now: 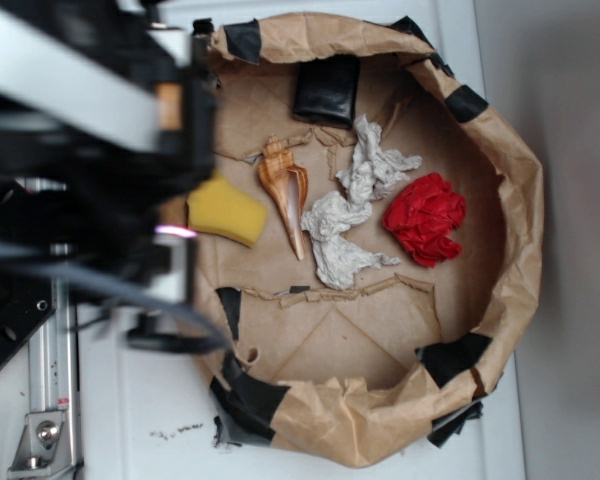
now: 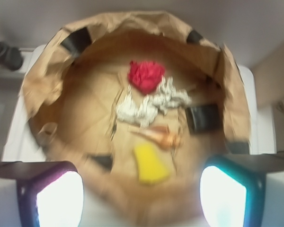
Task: Grab the shell.
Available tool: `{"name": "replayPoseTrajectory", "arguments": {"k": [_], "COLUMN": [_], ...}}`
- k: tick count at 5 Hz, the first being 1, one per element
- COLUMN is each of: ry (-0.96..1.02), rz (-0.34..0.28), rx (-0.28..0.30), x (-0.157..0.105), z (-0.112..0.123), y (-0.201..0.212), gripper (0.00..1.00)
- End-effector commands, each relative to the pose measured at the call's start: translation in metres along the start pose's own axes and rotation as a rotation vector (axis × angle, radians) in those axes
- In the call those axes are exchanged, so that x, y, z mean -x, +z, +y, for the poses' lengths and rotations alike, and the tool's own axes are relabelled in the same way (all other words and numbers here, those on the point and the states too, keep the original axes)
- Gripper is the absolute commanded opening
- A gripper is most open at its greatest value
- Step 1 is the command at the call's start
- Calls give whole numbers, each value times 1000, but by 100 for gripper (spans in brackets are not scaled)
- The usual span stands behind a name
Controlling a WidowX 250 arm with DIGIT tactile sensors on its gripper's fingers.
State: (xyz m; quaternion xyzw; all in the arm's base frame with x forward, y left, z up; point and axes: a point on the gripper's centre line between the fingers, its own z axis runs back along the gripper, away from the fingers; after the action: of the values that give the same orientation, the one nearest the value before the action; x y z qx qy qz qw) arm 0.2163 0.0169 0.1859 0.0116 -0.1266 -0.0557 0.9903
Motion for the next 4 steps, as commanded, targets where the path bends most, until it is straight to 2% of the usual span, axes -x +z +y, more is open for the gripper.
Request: {"name": "replayPoseTrajectory", "arguments": {"k": [1,2,3,4], "ry": [-49,-84,-79,-116], "rz": [85,144,173,141], "rx": [-19,-67,-104,-61], "x": [-28,-3,14,26], "z": [9,15,38,40], "y": [-72,-119,-145,-147], "gripper": [100,100,100,100]}}
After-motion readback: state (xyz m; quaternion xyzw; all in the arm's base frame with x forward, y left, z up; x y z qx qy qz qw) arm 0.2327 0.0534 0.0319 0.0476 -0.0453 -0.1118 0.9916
